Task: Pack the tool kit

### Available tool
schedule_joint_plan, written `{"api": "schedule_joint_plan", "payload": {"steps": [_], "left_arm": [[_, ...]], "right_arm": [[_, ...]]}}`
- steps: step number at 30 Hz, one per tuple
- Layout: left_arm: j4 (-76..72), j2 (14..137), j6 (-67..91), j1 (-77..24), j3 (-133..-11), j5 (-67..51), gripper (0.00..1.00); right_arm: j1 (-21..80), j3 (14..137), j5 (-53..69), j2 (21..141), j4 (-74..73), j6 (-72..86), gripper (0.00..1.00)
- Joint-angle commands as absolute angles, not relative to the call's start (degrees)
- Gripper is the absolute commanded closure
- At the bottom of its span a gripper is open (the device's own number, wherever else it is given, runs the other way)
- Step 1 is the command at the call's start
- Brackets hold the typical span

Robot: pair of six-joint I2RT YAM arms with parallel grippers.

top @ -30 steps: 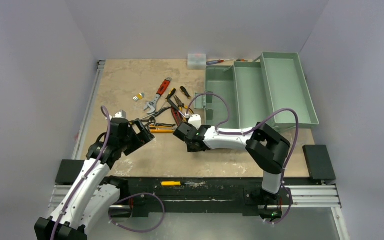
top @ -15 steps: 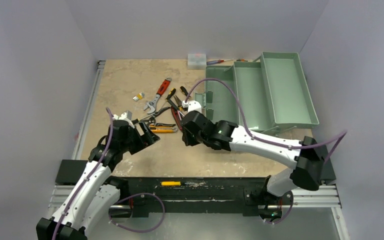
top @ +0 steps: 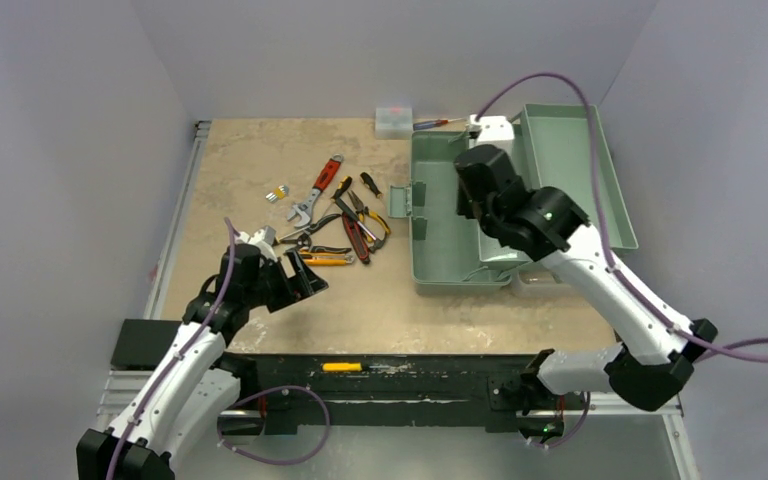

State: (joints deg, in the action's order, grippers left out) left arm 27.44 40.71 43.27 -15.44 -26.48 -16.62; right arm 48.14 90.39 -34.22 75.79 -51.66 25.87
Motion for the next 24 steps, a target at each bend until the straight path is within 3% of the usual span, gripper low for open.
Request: {"api": "schedule_joint_plan", "payload": {"steps": [1,8,13,24], "left_arm": [[24.04,41.19,42.2,-15.21,-26.23,-18.64,0.18],[22.36,43.53,43.24,-15.21,-26.04,-19.86,0.19],[21.89,43.6,43.65,-15.29,-25.51,-19.44,0.19],[23.03,44.2,44.3,-15.29,-25.95,-16.03,0.18]], "right_arm": [[40.84,92.25,-46.66,70.72,-55.88,20.34,1.0],[26.96,91.46,-51.02,73.25,-55.33,16.17,1.0],[16.26,91.01,-43.52,76.74,-53.94,16.51,1.0],[8.98,86.56,-33.8,80.75,-51.94,16.61,0.97]]}}
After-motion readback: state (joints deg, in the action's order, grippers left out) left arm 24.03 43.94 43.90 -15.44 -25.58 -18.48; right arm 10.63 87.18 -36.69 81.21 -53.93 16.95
